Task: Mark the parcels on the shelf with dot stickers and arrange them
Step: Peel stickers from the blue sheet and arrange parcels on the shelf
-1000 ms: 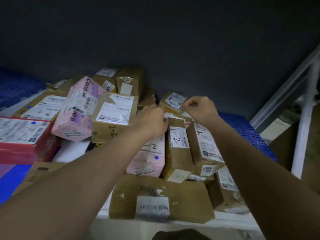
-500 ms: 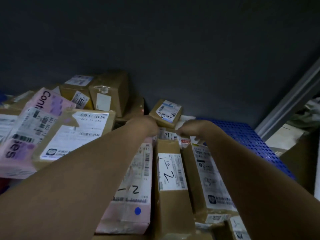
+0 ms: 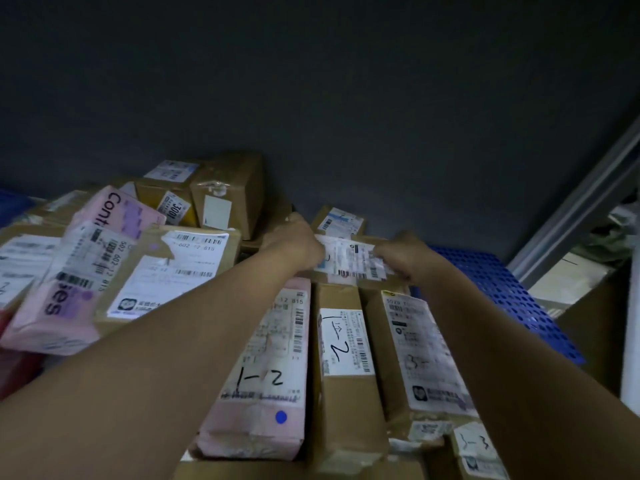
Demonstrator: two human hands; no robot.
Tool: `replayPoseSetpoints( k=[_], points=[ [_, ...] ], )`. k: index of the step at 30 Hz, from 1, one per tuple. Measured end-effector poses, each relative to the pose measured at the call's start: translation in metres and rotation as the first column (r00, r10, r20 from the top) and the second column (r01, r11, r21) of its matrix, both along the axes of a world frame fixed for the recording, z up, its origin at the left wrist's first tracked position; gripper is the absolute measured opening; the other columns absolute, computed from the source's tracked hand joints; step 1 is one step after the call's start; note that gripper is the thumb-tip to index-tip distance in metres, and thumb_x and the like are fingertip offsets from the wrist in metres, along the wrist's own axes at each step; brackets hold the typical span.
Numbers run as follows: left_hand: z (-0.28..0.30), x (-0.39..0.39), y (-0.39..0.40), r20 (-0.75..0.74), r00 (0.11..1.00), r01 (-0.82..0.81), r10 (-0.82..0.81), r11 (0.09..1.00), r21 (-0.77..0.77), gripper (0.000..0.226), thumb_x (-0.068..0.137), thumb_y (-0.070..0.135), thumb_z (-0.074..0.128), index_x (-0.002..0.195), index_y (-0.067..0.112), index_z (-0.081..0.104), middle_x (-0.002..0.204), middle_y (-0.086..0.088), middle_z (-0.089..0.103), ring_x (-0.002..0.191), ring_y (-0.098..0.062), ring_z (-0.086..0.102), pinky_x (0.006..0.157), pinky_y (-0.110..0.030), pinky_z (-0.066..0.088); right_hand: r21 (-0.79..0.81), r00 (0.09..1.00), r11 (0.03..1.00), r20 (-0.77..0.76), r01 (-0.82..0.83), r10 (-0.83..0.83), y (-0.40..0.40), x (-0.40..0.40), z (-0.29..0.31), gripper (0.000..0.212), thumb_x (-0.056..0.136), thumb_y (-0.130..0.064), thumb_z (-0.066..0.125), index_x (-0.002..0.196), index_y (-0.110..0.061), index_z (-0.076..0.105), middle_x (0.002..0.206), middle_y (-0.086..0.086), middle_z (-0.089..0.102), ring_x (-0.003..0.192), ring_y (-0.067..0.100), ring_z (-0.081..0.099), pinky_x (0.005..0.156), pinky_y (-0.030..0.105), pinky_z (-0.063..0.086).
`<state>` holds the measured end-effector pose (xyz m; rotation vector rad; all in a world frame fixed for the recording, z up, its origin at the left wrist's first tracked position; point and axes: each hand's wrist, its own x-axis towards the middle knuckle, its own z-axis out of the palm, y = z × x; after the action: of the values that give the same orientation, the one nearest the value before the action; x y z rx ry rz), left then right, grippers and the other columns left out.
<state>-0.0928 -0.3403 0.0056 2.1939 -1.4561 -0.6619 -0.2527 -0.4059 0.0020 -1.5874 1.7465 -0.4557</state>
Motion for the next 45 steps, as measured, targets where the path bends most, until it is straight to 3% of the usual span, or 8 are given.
replayPoseSetpoints(
  k=[3, 12, 18, 22, 28, 32, 38, 45],
  points=[
    [0.015, 0.002, 0.02, -0.089, 0.995, -0.067, 0.049, 0.973, -0.219, 0.06, 0.092, 0.026, 0.057, 0.142, 0.016, 0.026, 0.14, -0.012, 0.04, 0.127, -0.033, 0.039, 0.096, -0.04, 0.04, -0.204, 0.984, 0.972, 0.159, 0.117, -0.085, 0.022, -0.001, 0.014, 0.037, 0.087, -0.015, 0.058, 0.122, -0.006, 0.051, 0.092, 0.008, 0.068, 0.068, 0.013, 0.068, 0.058, 0.029, 0.056],
    [0.079, 0.032, 0.119, -0.223, 0.975, -0.145, 0.014, 0.797, -0.587, 0.081, 0.088, 0.043, 0.061, 0.15, 0.028, 0.012, 0.153, 0.002, 0.018, 0.138, -0.028, 0.015, 0.11, -0.038, 0.024, -0.465, 0.908, 0.857, 0.419, 0.221, -0.007, 0.119, 0.033, 0.062, 0.091, 0.061, -0.052, 0.047, 0.147, -0.036, 0.025, 0.135, 0.001, 0.049, 0.124, 0.027, 0.049, 0.099, 0.048, 0.046],
    [0.086, 0.069, 0.202, -0.346, 0.938, -0.247, 0.021, 0.74, -0.626, 0.084, 0.084, 0.044, 0.066, 0.15, 0.028, 0.017, 0.15, 0.006, 0.021, 0.137, -0.021, 0.027, 0.111, -0.04, 0.03, -0.461, 0.844, 0.869, 0.526, 0.18, 0.105, 0.203, 0.066, 0.079, 0.083, 0.06, -0.053, 0.054, 0.136, -0.057, 0.019, 0.143, -0.011, 0.041, 0.128, 0.022, 0.045, 0.1, 0.05, 0.044],
    [0.073, 0.092, 0.255, -0.468, 0.883, -0.366, 0.041, 0.686, -0.629, 0.065, 0.088, 0.036, 0.063, 0.144, 0.032, 0.03, 0.145, 0.005, 0.029, 0.125, -0.011, 0.038, 0.093, -0.022, 0.036, -0.432, 0.779, 0.889, 0.605, 0.149, 0.163, 0.256, 0.085, 0.074, 0.071, 0.078, -0.036, 0.062, 0.134, -0.061, 0.026, 0.143, -0.016, 0.034, 0.125, 0.02, 0.047, 0.095, 0.049, 0.049],
    [0.059, 0.12, 0.31, -0.687, 0.727, -0.489, -0.024, 0.684, -0.541, 0.045, 0.092, 0.037, 0.057, 0.133, 0.043, 0.041, 0.126, 0.011, 0.052, 0.098, -0.002, 0.058, 0.073, -0.017, 0.052, -0.344, 0.614, 0.934, 0.758, 0.09, 0.22, 0.301, 0.101, 0.069, 0.048, 0.095, -0.009, 0.054, 0.137, -0.031, 0.048, 0.117, -0.009, 0.064, 0.102, 0.008, 0.065, 0.075, 0.024, 0.057],
    [0.053, 0.133, 0.332, -0.781, 0.622, -0.512, -0.056, 0.726, -0.459, 0.044, 0.096, 0.04, 0.048, 0.139, 0.041, 0.036, 0.11, 0.022, 0.055, 0.079, 0.016, 0.057, 0.058, -0.005, 0.045, -0.322, 0.572, 0.939, 0.796, 0.12, 0.2, 0.316, 0.112, 0.066, 0.043, 0.094, -0.005, 0.054, 0.127, -0.032, 0.051, 0.111, -0.018, 0.061, 0.109, 0.008, 0.061, 0.088, 0.028, 0.054],
    [0.046, 0.141, 0.346, -0.893, 0.428, -0.504, -0.139, 0.784, -0.363, 0.039, 0.098, 0.054, 0.026, 0.107, 0.034, 0.058, 0.093, 0.008, 0.074, 0.083, -0.006, 0.07, 0.069, -0.03, 0.059, -0.302, 0.511, 0.943, 0.838, 0.142, 0.191, 0.324, 0.126, 0.056, 0.047, 0.091, 0.005, 0.05, 0.12, -0.032, 0.056, 0.116, -0.013, 0.065, 0.108, 0.009, 0.064, 0.087, 0.033, 0.056],
    [0.033, 0.148, 0.347, -0.825, 0.559, -0.51, -0.081, 0.751, -0.419, 0.042, 0.095, 0.038, 0.052, 0.131, 0.043, 0.032, 0.104, 0.009, 0.069, 0.086, -0.007, 0.07, 0.067, -0.031, 0.056, -0.358, 0.579, 0.921, 0.788, 0.152, 0.21, 0.326, 0.137, 0.045, 0.063, 0.088, -0.021, 0.067, 0.138, -0.042, 0.034, 0.146, -0.009, 0.04, 0.126, 0.005, 0.047, 0.098, 0.034, 0.048]
  ],
)
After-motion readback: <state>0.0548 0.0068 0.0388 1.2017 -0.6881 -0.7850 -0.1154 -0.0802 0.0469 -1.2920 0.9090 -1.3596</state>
